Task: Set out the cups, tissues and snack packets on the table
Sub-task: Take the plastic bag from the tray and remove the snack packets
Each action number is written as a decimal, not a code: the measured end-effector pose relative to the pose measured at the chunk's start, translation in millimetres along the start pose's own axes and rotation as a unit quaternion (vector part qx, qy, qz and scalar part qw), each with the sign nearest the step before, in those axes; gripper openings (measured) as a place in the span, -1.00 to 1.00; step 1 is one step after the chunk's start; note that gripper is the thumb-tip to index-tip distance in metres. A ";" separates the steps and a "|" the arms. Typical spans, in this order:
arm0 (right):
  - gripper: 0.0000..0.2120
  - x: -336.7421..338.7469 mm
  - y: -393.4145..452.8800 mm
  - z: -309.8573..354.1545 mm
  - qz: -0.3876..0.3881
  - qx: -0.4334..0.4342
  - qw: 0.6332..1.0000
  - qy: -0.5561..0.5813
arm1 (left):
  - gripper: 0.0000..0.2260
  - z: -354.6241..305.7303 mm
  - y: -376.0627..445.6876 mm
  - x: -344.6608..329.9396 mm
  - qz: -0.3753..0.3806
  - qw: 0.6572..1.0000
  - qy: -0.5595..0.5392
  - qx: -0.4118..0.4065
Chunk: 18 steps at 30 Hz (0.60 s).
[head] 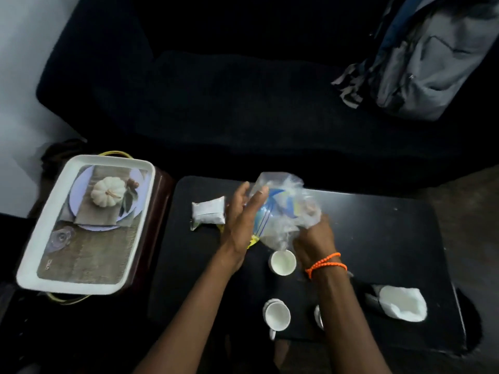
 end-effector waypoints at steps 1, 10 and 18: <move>-0.93 10.6 -5.7 5.7 -0.007 0.032 0.995 -0.093 | -0.26 11.3 0.4 -19.1 0.054 0.998 -0.028 0.035; -0.61 157.6 -42.3 57.6 0.080 0.062 0.982 -0.161 | -0.75 42.0 1.7 -136.4 0.011 0.988 0.124 -0.094; -0.43 246.0 -66.7 73.0 -0.008 0.063 0.996 -0.063 | -0.65 66.0 -35.5 -253.4 0.083 0.983 0.157 -0.036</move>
Point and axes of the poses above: each hand's wrist, its own y-axis towards the middle knuckle, its own x-axis out of the back of the hand, z = x × y, the point moved 5 cm from there along y, towards the middle knuckle, and after that the axes turned 7 degrees about -x, right-handed, at the moved point
